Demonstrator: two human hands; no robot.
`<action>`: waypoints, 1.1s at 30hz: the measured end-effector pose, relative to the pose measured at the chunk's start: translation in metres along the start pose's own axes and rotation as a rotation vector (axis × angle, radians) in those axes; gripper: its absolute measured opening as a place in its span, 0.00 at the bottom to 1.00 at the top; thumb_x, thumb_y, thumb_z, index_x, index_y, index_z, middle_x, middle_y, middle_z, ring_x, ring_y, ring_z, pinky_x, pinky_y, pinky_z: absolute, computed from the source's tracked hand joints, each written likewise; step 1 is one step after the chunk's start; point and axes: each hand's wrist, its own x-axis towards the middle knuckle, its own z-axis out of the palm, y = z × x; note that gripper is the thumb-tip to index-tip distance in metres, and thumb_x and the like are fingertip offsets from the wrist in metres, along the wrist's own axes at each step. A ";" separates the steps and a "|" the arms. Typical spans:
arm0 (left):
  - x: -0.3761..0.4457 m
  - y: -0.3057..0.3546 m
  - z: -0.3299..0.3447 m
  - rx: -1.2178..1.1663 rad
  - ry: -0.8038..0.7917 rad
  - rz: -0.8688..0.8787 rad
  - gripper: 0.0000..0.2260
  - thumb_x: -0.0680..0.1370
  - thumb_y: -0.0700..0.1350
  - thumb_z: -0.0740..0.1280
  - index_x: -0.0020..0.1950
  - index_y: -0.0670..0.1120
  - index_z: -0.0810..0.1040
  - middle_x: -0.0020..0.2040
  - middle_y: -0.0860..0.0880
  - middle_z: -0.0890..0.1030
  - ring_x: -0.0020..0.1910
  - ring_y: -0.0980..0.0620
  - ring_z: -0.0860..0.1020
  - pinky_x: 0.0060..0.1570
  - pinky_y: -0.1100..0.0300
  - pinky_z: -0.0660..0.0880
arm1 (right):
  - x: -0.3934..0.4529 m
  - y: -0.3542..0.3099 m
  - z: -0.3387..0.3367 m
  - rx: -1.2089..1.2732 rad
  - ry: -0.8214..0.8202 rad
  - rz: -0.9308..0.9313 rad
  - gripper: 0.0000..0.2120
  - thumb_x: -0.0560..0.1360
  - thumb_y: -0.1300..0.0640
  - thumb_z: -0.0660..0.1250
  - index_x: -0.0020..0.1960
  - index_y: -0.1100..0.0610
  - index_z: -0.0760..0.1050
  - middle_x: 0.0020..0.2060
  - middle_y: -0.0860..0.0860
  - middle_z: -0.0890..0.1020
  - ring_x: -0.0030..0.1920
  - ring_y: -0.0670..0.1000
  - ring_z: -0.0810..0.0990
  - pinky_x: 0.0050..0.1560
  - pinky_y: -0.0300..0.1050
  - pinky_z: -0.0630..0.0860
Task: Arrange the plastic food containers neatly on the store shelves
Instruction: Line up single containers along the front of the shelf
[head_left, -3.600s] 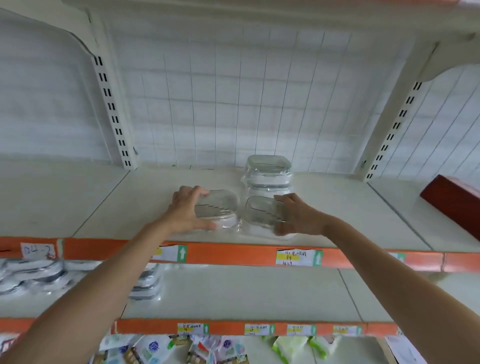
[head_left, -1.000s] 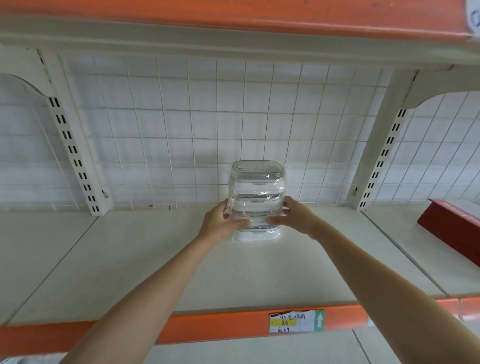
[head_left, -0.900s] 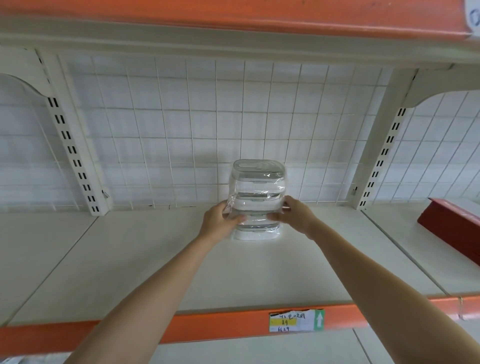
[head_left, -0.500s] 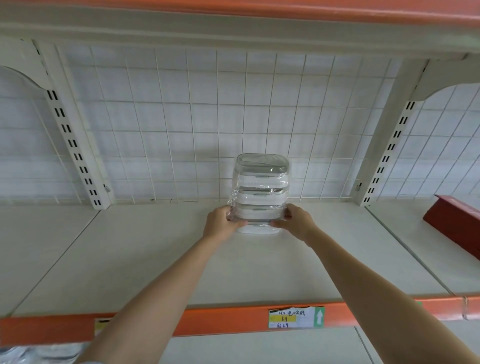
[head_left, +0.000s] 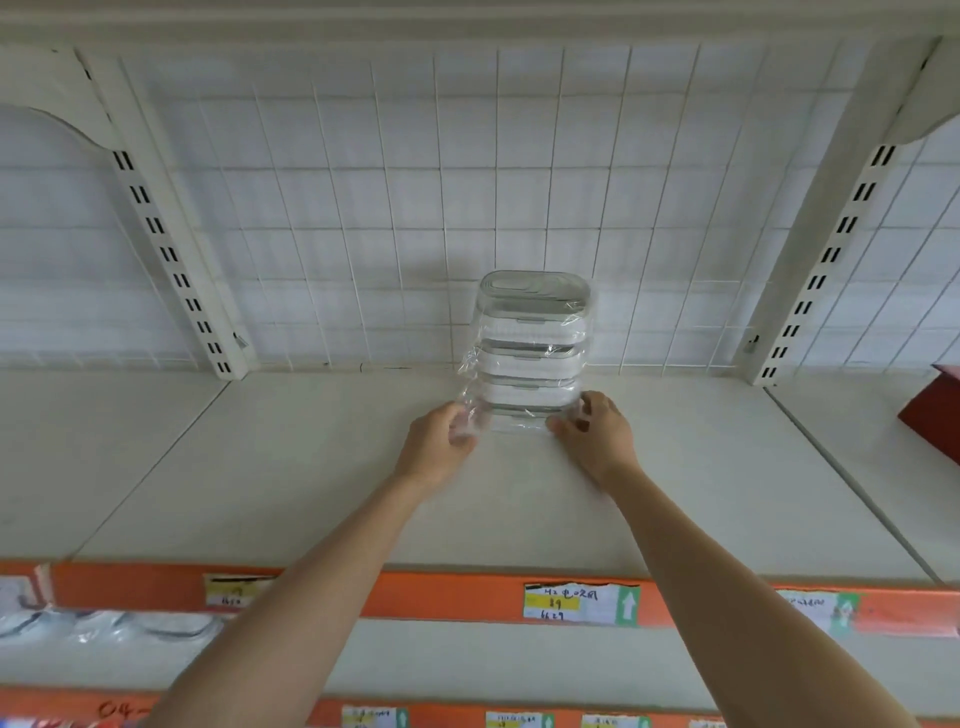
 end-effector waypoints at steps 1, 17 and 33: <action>-0.008 -0.001 -0.005 0.087 0.004 0.046 0.14 0.75 0.38 0.68 0.61 0.38 0.77 0.57 0.44 0.80 0.57 0.46 0.78 0.58 0.59 0.71 | -0.001 0.001 0.003 -0.051 0.027 -0.032 0.22 0.74 0.52 0.69 0.63 0.62 0.69 0.60 0.56 0.72 0.56 0.55 0.73 0.54 0.42 0.67; -0.108 -0.018 -0.082 0.848 -0.157 0.440 0.13 0.80 0.42 0.56 0.59 0.44 0.77 0.55 0.47 0.77 0.57 0.48 0.74 0.52 0.54 0.72 | -0.108 -0.030 -0.012 -0.843 -0.084 -0.483 0.15 0.78 0.59 0.57 0.63 0.58 0.72 0.59 0.53 0.72 0.62 0.54 0.67 0.57 0.46 0.66; -0.264 -0.132 -0.141 0.678 -0.271 0.517 0.16 0.78 0.40 0.61 0.65 0.42 0.75 0.67 0.46 0.71 0.63 0.46 0.71 0.55 0.54 0.71 | -0.310 -0.073 0.089 -0.855 -0.289 -0.332 0.27 0.78 0.51 0.60 0.74 0.56 0.57 0.74 0.52 0.57 0.73 0.54 0.55 0.66 0.51 0.61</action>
